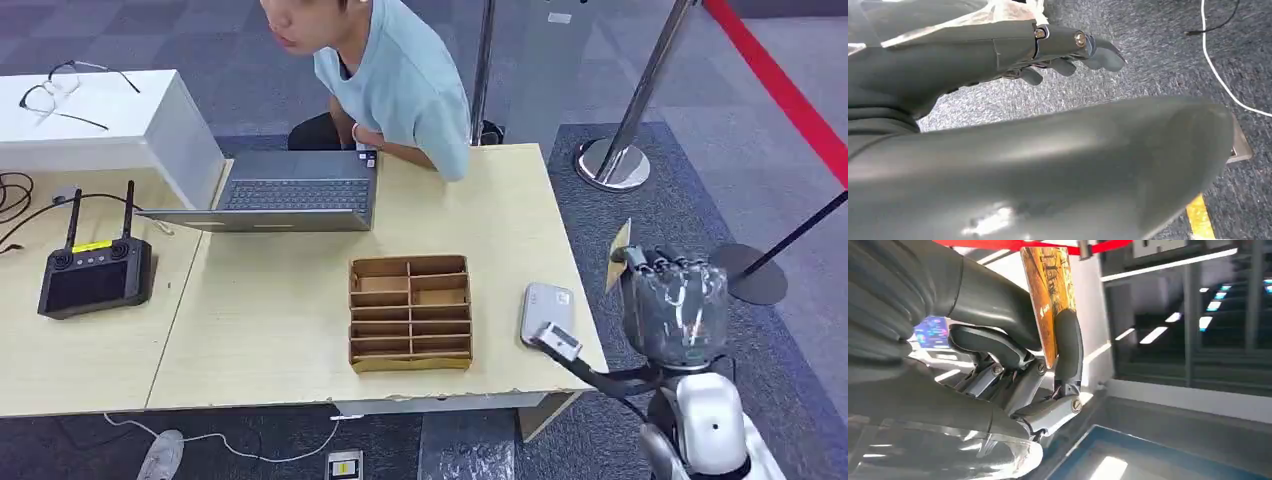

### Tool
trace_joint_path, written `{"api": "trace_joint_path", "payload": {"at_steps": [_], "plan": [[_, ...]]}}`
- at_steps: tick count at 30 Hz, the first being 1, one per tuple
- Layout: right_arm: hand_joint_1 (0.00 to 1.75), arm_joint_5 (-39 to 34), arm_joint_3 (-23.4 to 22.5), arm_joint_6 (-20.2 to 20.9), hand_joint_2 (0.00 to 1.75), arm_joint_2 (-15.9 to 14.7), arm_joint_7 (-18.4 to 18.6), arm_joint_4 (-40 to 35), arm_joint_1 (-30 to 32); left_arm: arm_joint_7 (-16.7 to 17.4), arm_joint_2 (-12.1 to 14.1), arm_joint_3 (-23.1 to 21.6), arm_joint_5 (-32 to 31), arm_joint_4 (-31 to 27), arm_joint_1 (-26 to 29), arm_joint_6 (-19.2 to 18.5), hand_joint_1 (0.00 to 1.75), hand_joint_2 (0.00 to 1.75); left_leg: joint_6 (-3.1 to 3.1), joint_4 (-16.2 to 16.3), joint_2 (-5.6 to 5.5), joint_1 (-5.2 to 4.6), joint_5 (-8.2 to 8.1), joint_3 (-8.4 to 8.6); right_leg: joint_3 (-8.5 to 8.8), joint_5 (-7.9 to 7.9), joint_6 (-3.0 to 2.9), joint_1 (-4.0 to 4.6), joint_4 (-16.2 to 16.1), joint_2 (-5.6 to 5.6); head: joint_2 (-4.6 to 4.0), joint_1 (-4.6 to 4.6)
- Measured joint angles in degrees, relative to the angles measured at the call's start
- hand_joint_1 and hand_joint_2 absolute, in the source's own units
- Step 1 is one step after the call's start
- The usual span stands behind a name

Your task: Pass the card to the sensor for recognition and then transmit it.

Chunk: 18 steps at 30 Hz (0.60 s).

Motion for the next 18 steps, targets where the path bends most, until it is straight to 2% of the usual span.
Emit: {"api": "trace_joint_path", "payload": {"at_steps": [3,5,12,18], "plan": [[1.75,0.0,1.8,2.8,1.75,-1.5,6.3,0.1,-5.2,0.1,-0.2,0.0,-0.5,0.0,0.0,0.0,0.0,0.0,0.0,0.0,-0.01,0.0,0.02,0.0,0.03,0.01,0.01,0.0,0.0,-0.01,0.0,0.0],[1.75,0.0,3.7,3.4,1.75,-1.9,8.2,0.8,-8.2,0.2,-0.3,-0.1,-0.7,0.0,-0.1,-0.2,0.0,0.0,0.0,0.0,-0.01,0.0,0.02,0.0,0.03,0.02,0.01,0.0,0.0,-0.01,0.0,0.0],[1.75,-3.8,11.5,6.1,1.75,-2.3,8.0,9.5,-17.4,-0.1,-0.7,-1.0,-2.1,0.0,-0.5,-0.7,0.0,0.0,0.0,0.0,-0.06,0.01,0.02,-0.03,0.02,0.02,0.02,0.01,0.0,-0.02,-0.02,0.0],[1.75,-8.6,16.3,4.1,1.75,-2.3,8.3,20.5,-21.1,0.2,-0.9,-1.6,-2.8,0.0,-0.5,-1.1,0.0,0.0,0.0,0.0,-0.1,0.01,0.01,-0.06,-0.01,0.01,0.02,0.01,0.0,-0.04,0.0,0.0]]}}
